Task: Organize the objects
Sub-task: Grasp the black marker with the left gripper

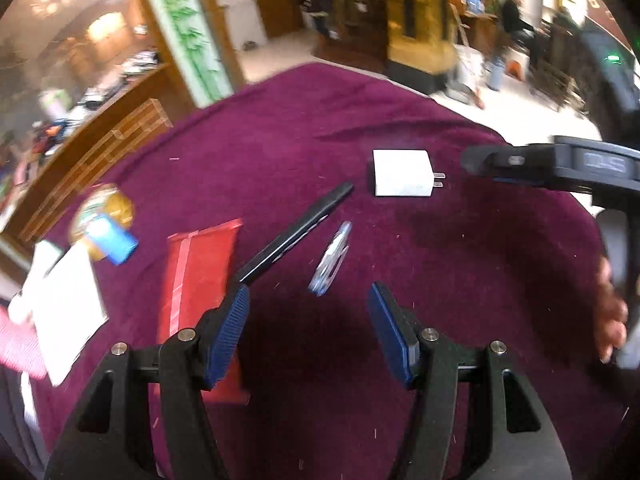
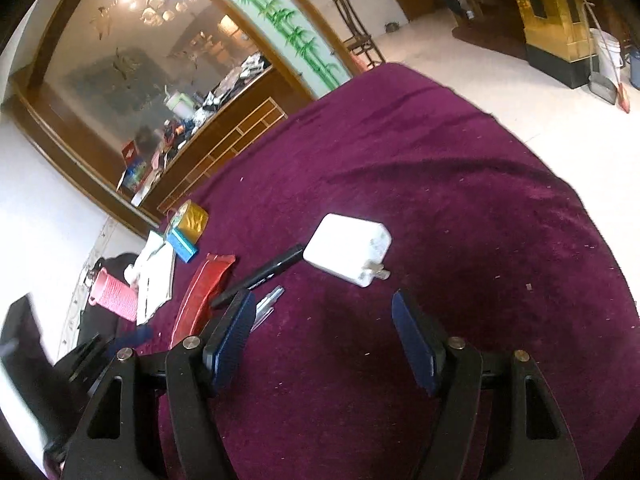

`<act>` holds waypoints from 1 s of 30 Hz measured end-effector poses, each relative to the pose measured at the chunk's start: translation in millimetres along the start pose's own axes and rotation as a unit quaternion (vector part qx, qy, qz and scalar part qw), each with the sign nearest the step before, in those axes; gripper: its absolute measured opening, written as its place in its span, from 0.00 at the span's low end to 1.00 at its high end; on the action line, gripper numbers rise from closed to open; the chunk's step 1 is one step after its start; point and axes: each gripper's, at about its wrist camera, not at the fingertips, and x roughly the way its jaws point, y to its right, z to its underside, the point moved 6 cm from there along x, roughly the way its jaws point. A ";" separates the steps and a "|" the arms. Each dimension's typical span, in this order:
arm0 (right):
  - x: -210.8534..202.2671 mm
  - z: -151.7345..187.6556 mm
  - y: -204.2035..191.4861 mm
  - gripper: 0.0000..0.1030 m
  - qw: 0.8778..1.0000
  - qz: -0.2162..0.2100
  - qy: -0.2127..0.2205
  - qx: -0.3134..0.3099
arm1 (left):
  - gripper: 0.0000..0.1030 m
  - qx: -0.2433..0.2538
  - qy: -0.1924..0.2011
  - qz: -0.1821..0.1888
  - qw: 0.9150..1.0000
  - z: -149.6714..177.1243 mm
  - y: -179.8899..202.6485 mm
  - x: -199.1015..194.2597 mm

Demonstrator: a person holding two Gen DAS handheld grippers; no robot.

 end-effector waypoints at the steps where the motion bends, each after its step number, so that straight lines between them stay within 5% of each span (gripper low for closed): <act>1: -1.4 0.1 1.8 0.68 1.000 -0.001 0.002 0.002 | 0.59 0.001 -0.006 0.012 1.000 -3.7 0.0 10.4; 10: 5.7 4.3 1.8 0.69 1.000 -0.004 -0.013 -0.004 | 0.57 -0.043 -0.046 0.111 0.992 -11.8 -10.7 70.0; 15: 15.6 12.9 0.4 0.69 1.000 -0.002 -0.030 -0.006 | 0.48 -0.055 -0.043 0.139 0.988 -6.1 -9.3 60.9; 20: 17.1 13.8 4.5 0.69 1.000 0.009 -0.025 -0.005 | 0.35 -0.046 -0.075 0.203 0.975 7.7 12.0 39.4; 23: 17.1 14.4 7.0 0.69 1.000 0.010 -0.027 0.000 | 0.34 -0.052 -0.035 0.168 0.984 -5.1 4.5 21.6; 26: 16.0 14.5 5.9 0.69 1.000 0.009 -0.026 -0.001 | 0.36 -0.132 0.028 0.108 0.985 -28.9 -33.7 20.6; 30: 17.3 14.8 4.1 0.69 1.000 0.014 -0.024 -0.008 | 0.36 -0.133 0.019 0.063 0.989 -34.8 -43.3 51.6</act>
